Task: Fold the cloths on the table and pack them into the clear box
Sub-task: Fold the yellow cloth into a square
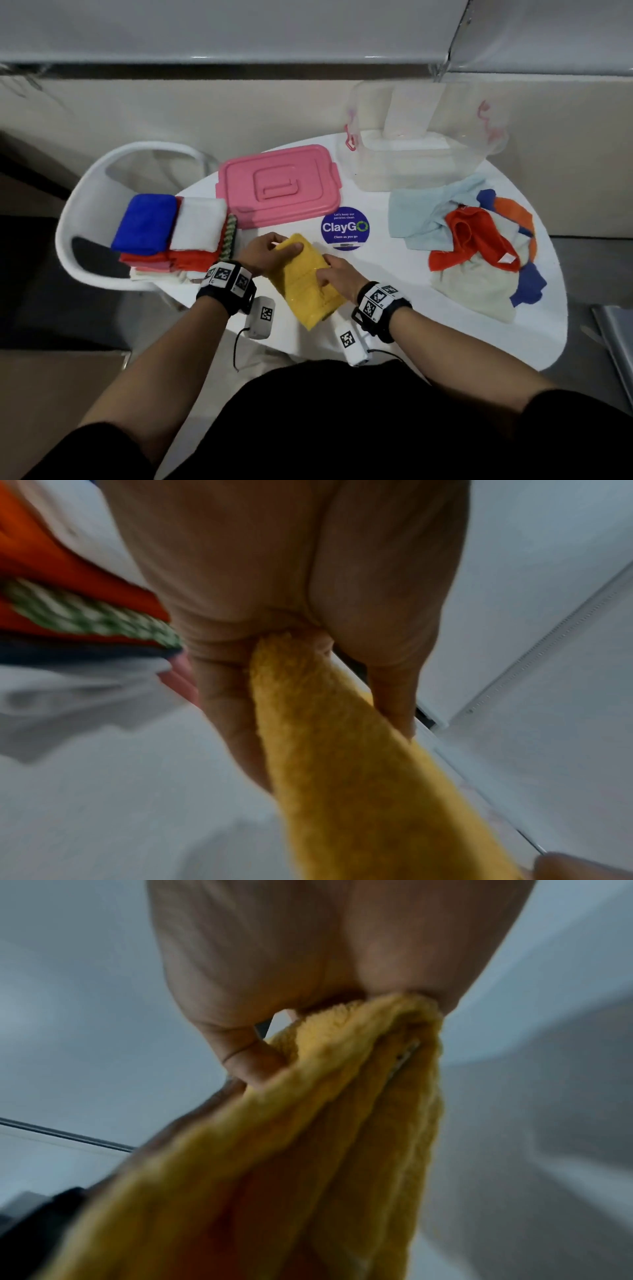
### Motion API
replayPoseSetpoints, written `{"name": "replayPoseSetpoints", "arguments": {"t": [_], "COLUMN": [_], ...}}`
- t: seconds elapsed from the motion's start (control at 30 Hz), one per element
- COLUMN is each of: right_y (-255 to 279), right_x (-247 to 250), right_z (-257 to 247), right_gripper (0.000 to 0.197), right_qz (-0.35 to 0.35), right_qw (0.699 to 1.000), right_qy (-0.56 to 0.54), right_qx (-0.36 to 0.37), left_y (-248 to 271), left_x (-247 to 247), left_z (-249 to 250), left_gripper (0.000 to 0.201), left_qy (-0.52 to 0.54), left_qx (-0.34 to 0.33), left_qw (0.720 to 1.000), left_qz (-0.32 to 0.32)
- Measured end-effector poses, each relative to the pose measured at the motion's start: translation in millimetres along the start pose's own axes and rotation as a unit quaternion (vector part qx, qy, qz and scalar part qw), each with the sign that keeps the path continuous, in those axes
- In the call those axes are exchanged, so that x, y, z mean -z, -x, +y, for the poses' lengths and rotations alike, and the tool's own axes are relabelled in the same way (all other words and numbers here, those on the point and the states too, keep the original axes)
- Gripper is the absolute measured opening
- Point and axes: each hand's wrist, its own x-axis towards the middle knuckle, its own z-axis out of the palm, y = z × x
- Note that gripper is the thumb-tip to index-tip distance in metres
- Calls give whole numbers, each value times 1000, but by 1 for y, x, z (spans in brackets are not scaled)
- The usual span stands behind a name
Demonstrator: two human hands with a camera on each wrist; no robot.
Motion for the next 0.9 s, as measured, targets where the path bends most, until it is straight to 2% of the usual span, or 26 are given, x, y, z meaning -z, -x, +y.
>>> {"name": "replayPoseSetpoints", "arguments": {"t": [0.07,0.13,0.23,0.3,0.4,0.57,0.67,0.73,0.8,0.87,0.9], "right_y": [-3,-9,-22,-31,-42,-79,-99,-106,-113,-119,-121], "right_x": [-17,-33,-56,-73,-103,-147,-162,-168,-173,-176,-177], "right_z": [-10,-22,-43,-60,-95,-139,-152,-155,-153,-146,-144], "right_gripper": [35,35,52,48,32,38,35,31,30,33,38], "right_qz": [-21,-36,-31,-29,-33,22,39,28,27,48,58], "right_qw": [1000,999,999,998,990,994,991,983,984,995,997], "right_qy": [-4,-6,-27,-55,-130,-108,-131,-176,-169,-85,-54], "right_qx": [3,-7,-18,-27,-29,8,-11,-35,-46,-29,-21], "left_y": [6,8,5,0,-12,-39,-54,-63,-69,-69,-67], "left_x": [16,37,79,110,152,197,216,225,229,230,231], "left_z": [-14,-20,-16,-10,-10,-25,-33,-40,-48,-56,-61], "left_gripper": [50,40,36,38,32,22,21,26,30,29,27], "left_qy": [3,52,126,119,91,47,25,8,-30,-112,-159], "left_qx": [63,83,37,7,-43,-107,-115,-120,-129,-173,-212], "left_qw": [998,994,991,992,990,970,969,977,980,964,943], "left_qz": [-30,-46,-15,31,101,216,219,178,145,170,204]}}
